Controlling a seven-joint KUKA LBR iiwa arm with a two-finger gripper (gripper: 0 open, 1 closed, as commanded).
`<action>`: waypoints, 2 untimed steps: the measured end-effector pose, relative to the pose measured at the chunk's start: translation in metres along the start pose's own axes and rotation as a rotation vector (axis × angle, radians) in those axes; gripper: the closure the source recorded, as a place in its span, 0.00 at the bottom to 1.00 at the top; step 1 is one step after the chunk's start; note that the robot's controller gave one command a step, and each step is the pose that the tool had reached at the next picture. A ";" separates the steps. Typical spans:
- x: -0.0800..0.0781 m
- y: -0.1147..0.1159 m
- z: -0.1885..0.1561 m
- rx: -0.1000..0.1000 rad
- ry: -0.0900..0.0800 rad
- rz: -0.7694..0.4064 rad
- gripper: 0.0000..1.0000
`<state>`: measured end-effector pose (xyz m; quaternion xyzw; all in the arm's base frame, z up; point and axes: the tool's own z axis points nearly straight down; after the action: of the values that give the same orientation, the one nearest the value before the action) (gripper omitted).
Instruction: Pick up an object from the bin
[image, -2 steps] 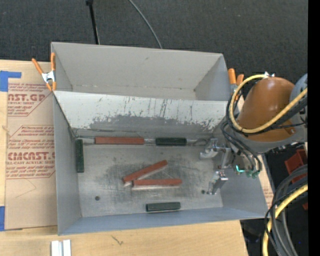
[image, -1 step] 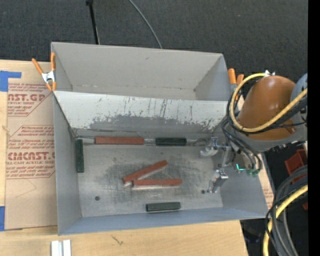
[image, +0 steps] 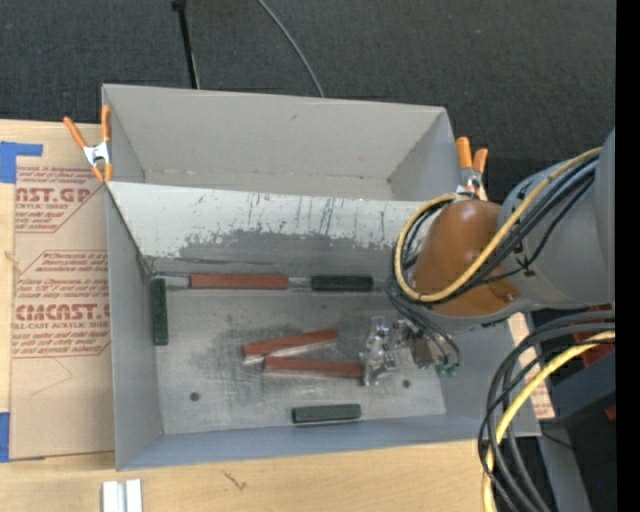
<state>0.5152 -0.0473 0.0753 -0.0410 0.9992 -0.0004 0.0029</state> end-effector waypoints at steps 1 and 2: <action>0.002 0.000 0.003 0.000 0.006 0.000 0.00; 0.002 0.000 0.003 0.000 0.006 0.000 0.00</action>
Offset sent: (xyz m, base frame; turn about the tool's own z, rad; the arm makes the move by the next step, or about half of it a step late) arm 0.0000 0.0000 0.0000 0.0000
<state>0.5128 -0.0473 0.0725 -0.0410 0.9992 -0.0005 0.0001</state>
